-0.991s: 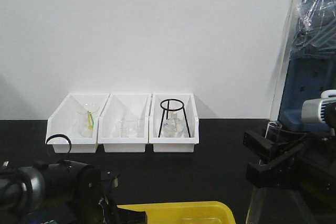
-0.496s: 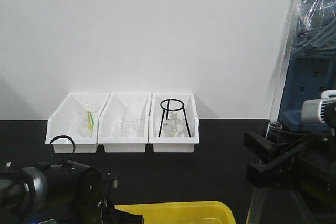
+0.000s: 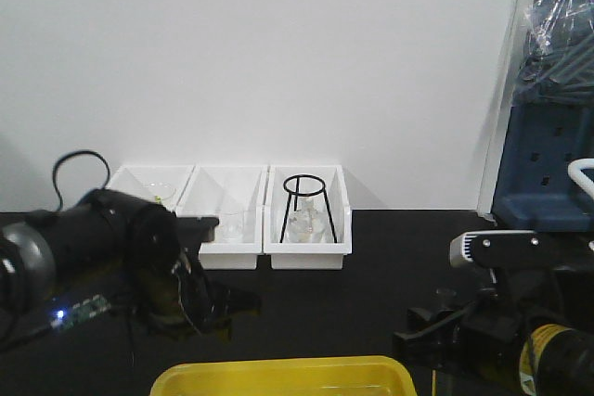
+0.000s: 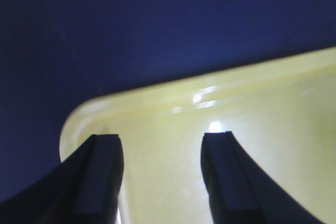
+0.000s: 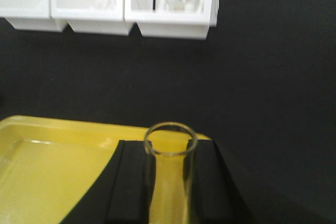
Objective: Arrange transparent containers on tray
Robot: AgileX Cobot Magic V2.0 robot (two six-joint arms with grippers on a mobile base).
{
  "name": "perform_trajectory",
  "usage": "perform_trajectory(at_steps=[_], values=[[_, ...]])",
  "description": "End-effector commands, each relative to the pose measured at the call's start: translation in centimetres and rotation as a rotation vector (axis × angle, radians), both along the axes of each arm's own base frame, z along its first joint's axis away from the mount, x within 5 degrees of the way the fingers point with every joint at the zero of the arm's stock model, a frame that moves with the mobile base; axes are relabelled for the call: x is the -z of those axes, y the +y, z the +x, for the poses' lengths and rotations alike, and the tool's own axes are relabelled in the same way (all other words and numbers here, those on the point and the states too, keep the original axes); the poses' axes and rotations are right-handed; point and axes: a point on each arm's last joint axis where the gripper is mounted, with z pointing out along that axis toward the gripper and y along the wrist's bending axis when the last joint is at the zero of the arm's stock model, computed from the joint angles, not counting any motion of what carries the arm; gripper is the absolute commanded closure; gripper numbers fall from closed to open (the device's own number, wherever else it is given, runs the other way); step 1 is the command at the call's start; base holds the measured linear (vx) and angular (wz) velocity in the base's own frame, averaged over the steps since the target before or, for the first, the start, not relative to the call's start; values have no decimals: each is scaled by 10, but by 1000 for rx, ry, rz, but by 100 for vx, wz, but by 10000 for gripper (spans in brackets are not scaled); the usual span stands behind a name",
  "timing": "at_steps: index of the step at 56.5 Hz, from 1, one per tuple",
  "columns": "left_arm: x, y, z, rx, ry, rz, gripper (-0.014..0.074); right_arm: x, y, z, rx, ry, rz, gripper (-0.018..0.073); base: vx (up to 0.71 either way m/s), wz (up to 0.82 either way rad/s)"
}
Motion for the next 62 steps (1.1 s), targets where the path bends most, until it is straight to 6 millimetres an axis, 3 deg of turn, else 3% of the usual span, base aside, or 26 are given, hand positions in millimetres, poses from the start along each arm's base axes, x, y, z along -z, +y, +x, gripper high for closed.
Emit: perform_trajectory(at_steps=[1,10,20,26,62], values=[[-75,1,-12,38,-219,-97,137,-11,7,7,-11,-46,88,572,0,0],[-129,8,-26,38,-397,-177,137,3,14,16,-2,-8,149,572,0,0],[-162,16,-42,36,-533,-238,137,16,20,25,15,27,229,572,0,0],[-169,18,-48,51,-559,-234,137,25,24,29,15,45,249,572,0,0],[-168,19,-49,53,-554,-230,137,78,43,51,-4,128,365,572,0,0]])
